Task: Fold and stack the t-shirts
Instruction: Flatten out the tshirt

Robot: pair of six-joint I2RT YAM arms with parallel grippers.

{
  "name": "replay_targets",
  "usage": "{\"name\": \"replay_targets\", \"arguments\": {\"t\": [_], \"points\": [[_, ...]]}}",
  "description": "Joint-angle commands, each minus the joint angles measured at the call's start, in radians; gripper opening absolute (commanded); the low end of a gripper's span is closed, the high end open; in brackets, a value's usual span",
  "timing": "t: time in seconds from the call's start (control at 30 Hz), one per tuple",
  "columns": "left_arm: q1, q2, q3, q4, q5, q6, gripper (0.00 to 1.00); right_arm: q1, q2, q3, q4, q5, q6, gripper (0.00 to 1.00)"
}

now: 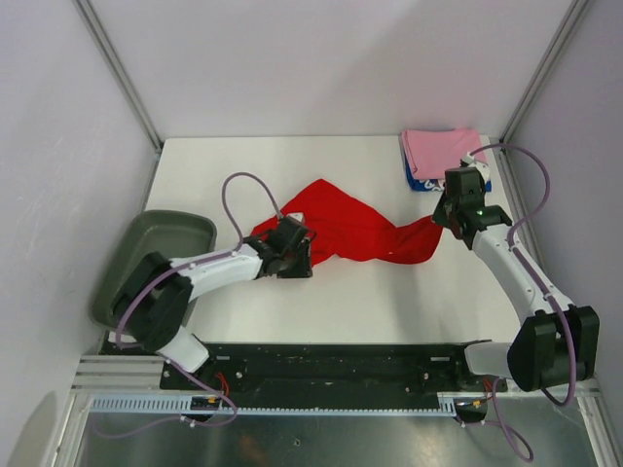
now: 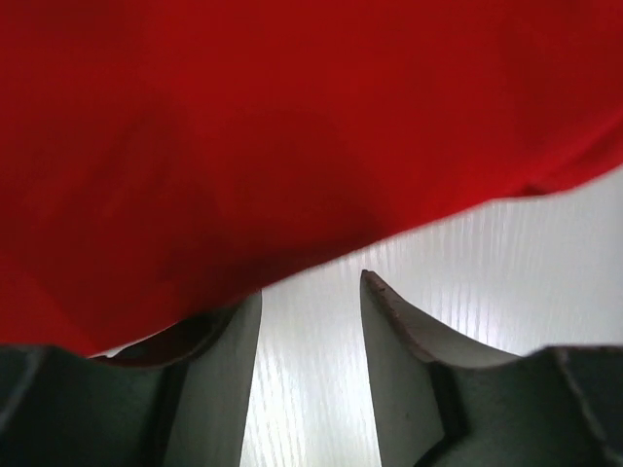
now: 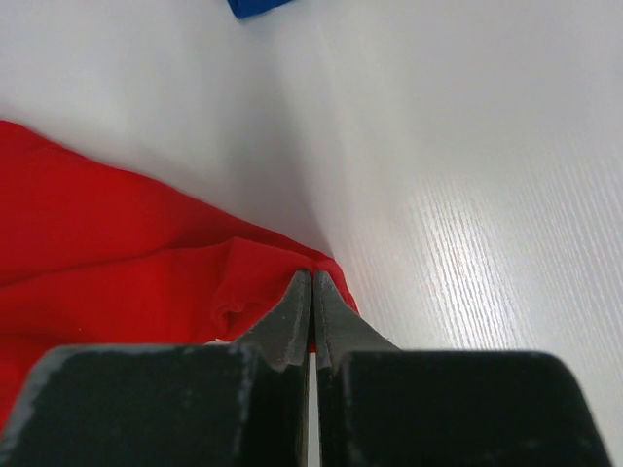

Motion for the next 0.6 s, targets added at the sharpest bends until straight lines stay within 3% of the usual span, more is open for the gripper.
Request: {"name": "replay_targets", "arguments": {"t": [0.0, 0.23, 0.27, 0.4, 0.57], "points": [[-0.005, 0.086, 0.092, 0.096, -0.042, -0.010, 0.51, -0.006, -0.054, 0.008, 0.004, -0.011, -0.015, 0.00], [-0.002, 0.139, 0.151, 0.098, -0.157, 0.014, 0.51, -0.007, -0.071, 0.008, 0.001, -0.023, -0.016, 0.00], [-0.002, 0.139, 0.160, 0.098, -0.169, 0.022, 0.47, -0.008, -0.072, 0.008, 0.003, -0.024, -0.017, 0.00], [0.002, 0.082, 0.173, 0.077, -0.208, 0.054, 0.08, -0.020, -0.077, 0.010, 0.010, -0.027, -0.021, 0.00], [0.002, -0.162, 0.186, -0.021, -0.325, 0.130, 0.00, -0.099, -0.076, 0.042, 0.010, -0.065, -0.024, 0.00]]}}
